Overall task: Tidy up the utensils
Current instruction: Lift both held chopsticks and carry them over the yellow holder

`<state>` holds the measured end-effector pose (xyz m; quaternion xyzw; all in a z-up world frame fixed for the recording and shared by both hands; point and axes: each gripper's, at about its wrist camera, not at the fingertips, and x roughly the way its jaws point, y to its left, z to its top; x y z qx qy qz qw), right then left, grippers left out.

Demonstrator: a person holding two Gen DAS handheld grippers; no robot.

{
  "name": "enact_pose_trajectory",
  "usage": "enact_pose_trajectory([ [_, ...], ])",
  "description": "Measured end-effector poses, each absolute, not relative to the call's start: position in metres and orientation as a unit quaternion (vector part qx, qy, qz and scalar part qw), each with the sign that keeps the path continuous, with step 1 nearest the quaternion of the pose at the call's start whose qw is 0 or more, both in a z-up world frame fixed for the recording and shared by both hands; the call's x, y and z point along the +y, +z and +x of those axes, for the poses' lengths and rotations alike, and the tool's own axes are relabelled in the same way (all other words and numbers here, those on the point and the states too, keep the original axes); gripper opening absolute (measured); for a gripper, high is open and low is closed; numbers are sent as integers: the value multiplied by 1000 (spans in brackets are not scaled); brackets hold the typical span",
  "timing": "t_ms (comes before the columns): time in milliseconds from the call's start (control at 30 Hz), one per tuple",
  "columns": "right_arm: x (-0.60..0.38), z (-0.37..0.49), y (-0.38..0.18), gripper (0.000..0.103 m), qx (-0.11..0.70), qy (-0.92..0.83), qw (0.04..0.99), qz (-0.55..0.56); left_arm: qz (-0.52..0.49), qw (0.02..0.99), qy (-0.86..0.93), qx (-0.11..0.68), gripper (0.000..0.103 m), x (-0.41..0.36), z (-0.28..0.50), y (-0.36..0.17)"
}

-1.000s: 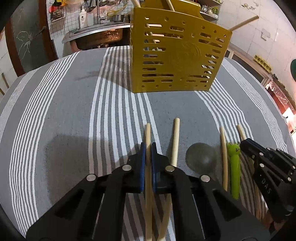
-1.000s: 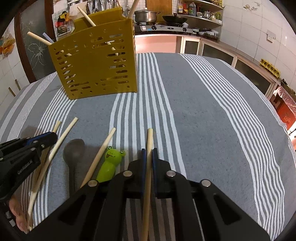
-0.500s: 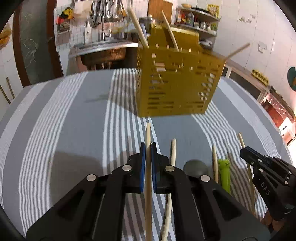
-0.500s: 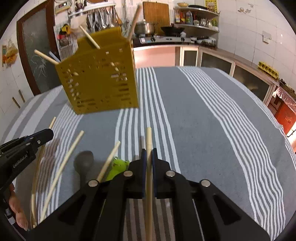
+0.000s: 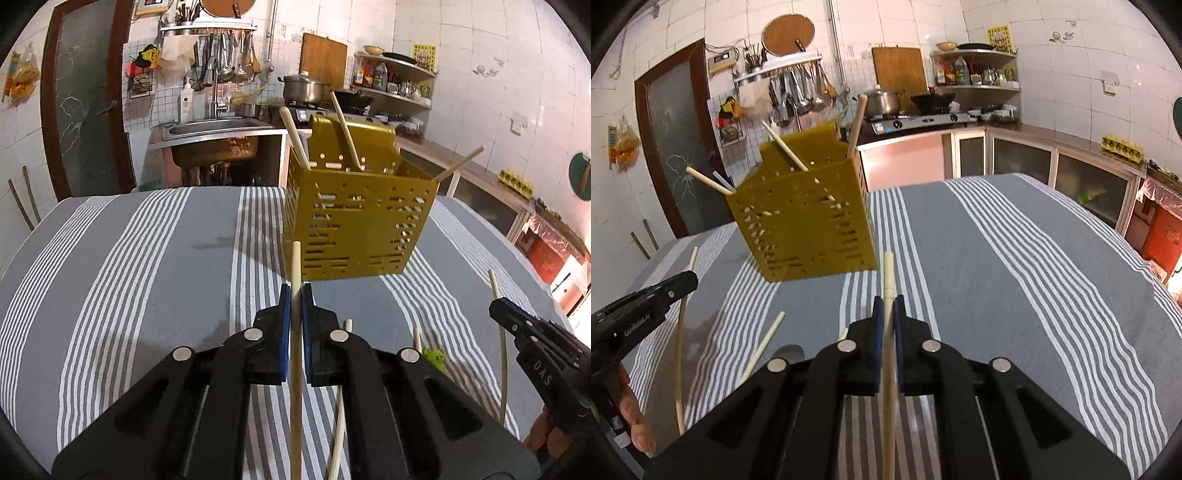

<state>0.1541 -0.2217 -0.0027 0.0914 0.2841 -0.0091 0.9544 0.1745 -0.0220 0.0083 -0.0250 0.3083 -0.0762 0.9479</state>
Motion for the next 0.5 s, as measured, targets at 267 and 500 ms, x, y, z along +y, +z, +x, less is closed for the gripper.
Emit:
enact_pose_trajectory([
  [267,-226,146,4,6,256,-6,961,101,-22,956,-81,282,5,-20,168,15],
  [500,-232,136,13,6,218,-2,969,119,-33,959,-89,268,5,-13,162,23],
])
